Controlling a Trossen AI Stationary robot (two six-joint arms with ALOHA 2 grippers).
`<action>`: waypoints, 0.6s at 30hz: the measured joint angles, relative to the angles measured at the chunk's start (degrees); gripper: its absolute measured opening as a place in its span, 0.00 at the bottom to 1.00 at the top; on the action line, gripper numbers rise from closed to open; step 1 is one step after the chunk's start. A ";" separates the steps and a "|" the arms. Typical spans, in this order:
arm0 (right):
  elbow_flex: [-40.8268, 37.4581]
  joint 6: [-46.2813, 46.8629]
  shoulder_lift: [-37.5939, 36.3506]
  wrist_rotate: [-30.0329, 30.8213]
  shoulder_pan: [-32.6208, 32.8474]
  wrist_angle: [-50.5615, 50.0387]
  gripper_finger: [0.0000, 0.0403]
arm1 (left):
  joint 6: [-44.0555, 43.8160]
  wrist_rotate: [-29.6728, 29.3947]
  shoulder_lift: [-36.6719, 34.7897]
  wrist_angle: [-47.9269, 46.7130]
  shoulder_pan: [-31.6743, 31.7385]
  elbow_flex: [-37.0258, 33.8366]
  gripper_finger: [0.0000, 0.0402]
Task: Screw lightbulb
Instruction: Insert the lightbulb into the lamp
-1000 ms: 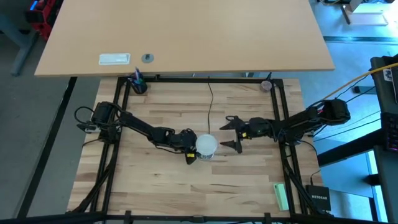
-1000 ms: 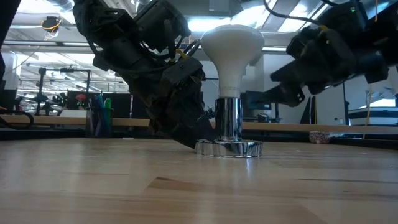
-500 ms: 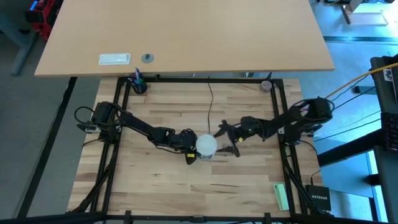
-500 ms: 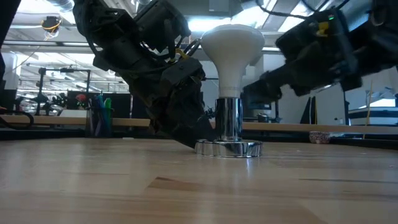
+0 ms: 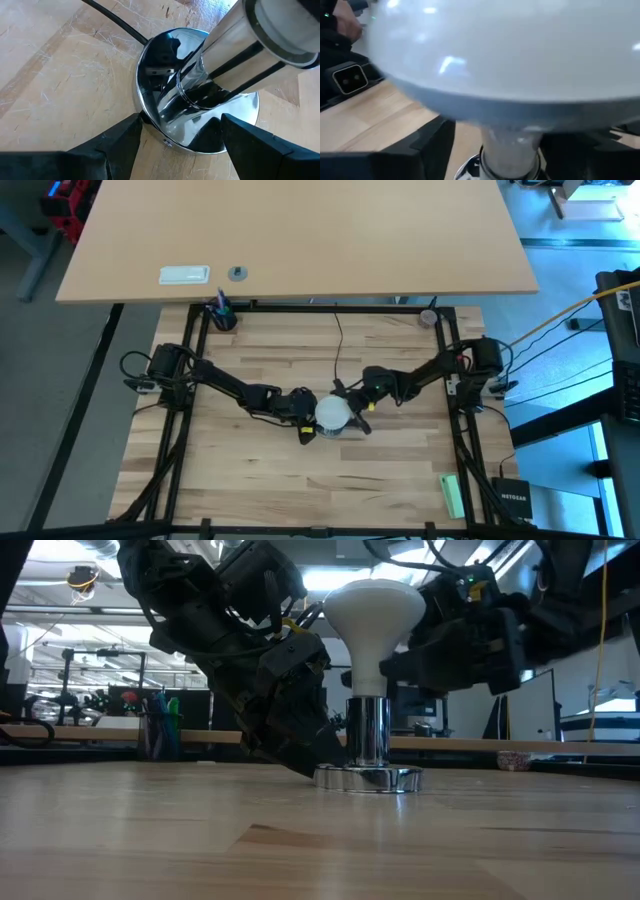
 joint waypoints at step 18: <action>0.35 3.31 -0.48 25.77 6.86 -5.75 0.36 | -4.18 -0.77 0.00 -0.09 -0.45 0.00 0.65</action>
